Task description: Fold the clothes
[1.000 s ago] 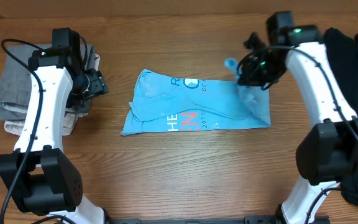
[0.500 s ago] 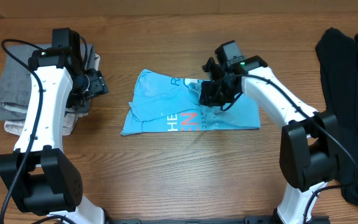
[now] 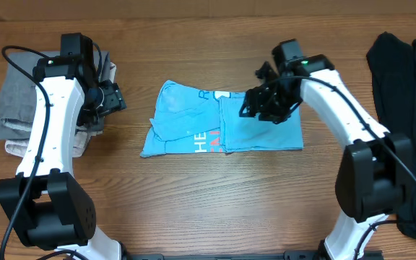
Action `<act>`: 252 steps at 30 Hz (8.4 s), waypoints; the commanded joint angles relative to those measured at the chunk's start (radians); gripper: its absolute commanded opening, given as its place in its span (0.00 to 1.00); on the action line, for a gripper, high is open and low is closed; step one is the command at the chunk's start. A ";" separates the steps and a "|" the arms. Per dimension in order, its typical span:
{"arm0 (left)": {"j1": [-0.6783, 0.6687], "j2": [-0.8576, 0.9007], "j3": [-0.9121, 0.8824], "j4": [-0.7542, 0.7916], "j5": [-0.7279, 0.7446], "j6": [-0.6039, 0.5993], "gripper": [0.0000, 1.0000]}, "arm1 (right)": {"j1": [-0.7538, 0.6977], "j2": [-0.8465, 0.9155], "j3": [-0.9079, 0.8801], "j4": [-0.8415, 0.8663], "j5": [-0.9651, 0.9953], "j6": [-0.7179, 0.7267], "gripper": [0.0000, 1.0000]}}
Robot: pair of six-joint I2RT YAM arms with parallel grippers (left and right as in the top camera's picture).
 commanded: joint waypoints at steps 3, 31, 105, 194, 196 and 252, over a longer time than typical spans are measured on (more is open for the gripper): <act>0.003 0.003 -0.004 0.000 0.016 0.004 0.79 | 0.003 -0.037 0.014 -0.018 0.431 -0.006 0.58; 0.003 0.003 -0.004 0.000 0.014 0.004 1.00 | -0.276 -0.008 -0.114 0.097 0.235 -0.216 0.52; 0.003 0.003 -0.004 0.000 0.014 0.004 1.00 | -0.074 -0.076 0.312 -0.167 0.056 0.058 0.04; 0.003 0.003 -0.004 0.000 0.014 0.004 1.00 | 0.120 -0.158 -0.256 0.631 0.004 0.163 0.04; 0.003 0.003 -0.004 0.000 0.014 0.004 1.00 | 0.120 -0.130 -0.256 0.637 0.045 0.163 0.04; -0.750 0.333 -0.005 0.196 0.137 -0.265 0.04 | -0.518 -0.436 -0.104 0.328 0.189 0.113 1.00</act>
